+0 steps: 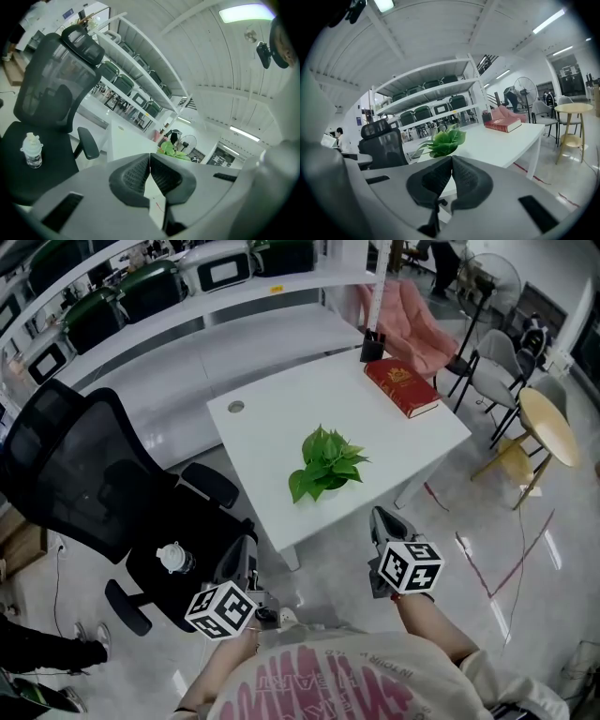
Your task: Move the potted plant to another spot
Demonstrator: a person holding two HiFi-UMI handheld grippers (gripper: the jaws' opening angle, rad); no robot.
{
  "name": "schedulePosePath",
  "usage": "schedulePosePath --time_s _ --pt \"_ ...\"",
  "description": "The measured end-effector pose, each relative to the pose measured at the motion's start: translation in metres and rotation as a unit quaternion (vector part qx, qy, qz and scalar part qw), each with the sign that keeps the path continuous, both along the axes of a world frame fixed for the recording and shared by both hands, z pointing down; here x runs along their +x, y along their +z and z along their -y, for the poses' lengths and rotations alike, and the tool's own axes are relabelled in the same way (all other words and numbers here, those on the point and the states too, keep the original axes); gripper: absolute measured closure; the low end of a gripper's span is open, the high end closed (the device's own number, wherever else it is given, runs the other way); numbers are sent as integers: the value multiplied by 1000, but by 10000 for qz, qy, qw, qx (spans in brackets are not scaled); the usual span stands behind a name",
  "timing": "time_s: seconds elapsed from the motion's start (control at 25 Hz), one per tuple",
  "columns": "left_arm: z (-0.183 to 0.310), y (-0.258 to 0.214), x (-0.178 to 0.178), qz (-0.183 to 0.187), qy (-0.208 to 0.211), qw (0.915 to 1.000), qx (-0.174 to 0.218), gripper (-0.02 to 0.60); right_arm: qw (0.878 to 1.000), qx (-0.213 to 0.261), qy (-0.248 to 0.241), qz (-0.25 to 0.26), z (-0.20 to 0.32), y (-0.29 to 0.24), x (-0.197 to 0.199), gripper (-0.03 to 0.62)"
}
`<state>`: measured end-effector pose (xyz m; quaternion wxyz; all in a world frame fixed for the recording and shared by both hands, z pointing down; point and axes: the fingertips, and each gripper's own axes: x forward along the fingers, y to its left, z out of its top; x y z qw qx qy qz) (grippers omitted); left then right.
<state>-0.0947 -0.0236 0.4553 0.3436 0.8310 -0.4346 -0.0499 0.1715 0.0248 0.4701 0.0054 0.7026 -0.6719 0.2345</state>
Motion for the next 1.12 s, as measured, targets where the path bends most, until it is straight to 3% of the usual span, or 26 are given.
schedulePosePath --time_s 0.36,0.64,1.12 --pt "-40 -22 33 87 174 9993 315 557 9984 191 -461 -284 -27 -27 -4 582" --pt "-68 -35 44 505 287 9956 739 557 9944 206 -817 -634 -45 -34 -10 582" --pt "-99 -30 49 619 191 9950 760 557 9937 136 -888 -670 -66 -28 1 582"
